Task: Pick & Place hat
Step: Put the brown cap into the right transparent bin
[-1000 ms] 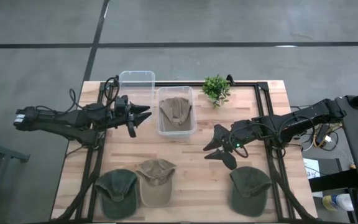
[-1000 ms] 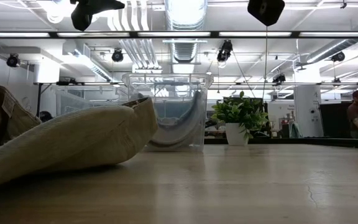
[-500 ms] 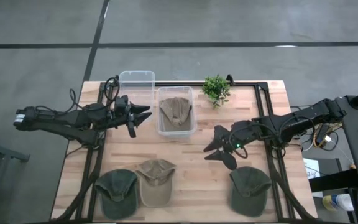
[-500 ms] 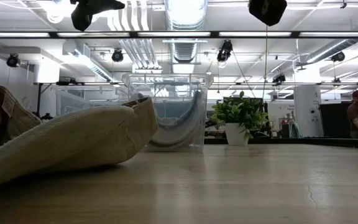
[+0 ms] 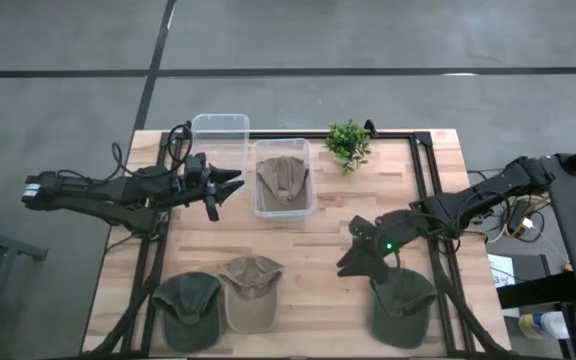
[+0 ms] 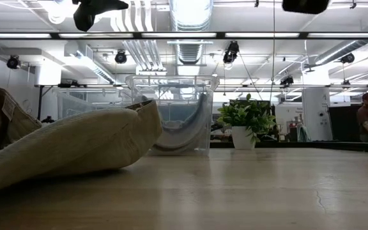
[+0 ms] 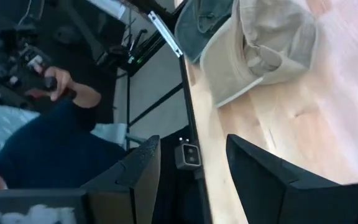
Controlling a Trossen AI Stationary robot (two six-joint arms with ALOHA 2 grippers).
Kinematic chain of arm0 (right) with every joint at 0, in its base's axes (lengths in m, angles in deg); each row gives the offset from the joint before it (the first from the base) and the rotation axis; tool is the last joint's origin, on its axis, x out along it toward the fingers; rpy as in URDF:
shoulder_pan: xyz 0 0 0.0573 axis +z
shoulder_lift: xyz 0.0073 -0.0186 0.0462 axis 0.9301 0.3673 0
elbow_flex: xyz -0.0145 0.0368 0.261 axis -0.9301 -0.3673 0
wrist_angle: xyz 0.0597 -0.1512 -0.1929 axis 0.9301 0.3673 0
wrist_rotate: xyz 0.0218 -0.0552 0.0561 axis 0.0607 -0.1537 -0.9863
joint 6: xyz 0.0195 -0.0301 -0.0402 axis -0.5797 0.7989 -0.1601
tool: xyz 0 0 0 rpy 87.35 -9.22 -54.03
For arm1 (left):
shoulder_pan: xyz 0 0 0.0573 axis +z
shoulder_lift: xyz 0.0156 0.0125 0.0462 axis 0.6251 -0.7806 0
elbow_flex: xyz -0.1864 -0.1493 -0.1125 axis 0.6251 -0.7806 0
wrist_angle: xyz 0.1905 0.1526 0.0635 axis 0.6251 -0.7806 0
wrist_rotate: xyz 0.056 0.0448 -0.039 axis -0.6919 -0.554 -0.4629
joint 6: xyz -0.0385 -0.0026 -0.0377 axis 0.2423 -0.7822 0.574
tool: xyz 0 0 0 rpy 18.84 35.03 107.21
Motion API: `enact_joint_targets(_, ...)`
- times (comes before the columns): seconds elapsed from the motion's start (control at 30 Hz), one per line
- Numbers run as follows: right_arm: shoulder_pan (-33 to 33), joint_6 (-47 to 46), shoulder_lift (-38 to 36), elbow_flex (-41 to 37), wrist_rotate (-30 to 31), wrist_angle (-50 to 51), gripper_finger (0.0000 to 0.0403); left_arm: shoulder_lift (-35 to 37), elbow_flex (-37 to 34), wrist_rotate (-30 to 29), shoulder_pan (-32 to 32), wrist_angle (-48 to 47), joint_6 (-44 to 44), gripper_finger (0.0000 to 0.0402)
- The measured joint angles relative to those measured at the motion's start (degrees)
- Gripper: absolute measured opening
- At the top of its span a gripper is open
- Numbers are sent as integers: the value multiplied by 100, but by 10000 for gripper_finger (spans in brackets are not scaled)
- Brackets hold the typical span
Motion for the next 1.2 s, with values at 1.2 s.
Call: enact_joint_targets(1.2, 516, -459, 3372, 11, 994, -2776, 178, -1424, 7, 558, -1664, -1304, 3614, 145)
